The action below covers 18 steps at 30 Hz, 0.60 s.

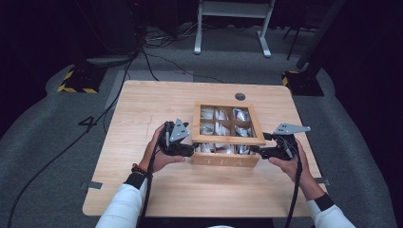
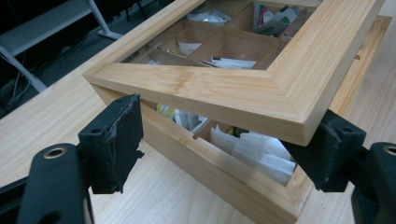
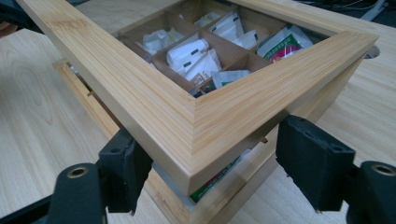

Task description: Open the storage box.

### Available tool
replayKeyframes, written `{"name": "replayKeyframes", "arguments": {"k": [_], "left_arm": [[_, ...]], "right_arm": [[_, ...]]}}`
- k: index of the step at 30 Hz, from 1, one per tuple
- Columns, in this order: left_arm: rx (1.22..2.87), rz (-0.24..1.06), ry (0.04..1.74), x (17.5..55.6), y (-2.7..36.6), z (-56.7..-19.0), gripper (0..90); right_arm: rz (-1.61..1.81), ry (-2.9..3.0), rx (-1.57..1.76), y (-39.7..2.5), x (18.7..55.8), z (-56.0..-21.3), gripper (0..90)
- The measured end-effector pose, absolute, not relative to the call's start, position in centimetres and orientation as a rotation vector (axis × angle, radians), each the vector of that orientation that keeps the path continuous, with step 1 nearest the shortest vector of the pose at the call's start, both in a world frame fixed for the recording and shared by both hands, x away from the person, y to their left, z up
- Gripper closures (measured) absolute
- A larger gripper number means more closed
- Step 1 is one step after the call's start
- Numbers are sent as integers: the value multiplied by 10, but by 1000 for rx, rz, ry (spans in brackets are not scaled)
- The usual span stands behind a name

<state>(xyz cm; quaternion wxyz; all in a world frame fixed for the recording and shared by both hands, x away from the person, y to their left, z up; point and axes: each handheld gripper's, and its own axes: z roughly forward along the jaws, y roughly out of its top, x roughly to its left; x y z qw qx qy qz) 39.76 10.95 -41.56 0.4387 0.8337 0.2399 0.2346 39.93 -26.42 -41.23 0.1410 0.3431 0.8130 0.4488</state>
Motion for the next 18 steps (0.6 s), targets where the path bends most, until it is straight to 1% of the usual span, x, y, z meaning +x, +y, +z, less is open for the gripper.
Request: {"name": "replayKeyframes", "arguments": {"k": [5,7,11,12,16,18], "left_arm": [[2065,629,564,400,105,-411,251],[2054,619,566,401,105,-409,251],[2036,645,547,404,103,-400,269],[2031,643,546,404,102,-399,294],[2016,632,545,407,102,-392,324],[2008,640,538,408,101,-389,369]], "right_arm": [[1303,2333,971,-265,399,-410,295],[1308,2329,963,-265,399,-410,302],[1310,2314,916,-267,395,-406,306],[1301,2313,903,-268,393,-405,305],[1264,2302,902,-277,392,-409,298],[1226,2289,921,-287,392,-416,296]]}}
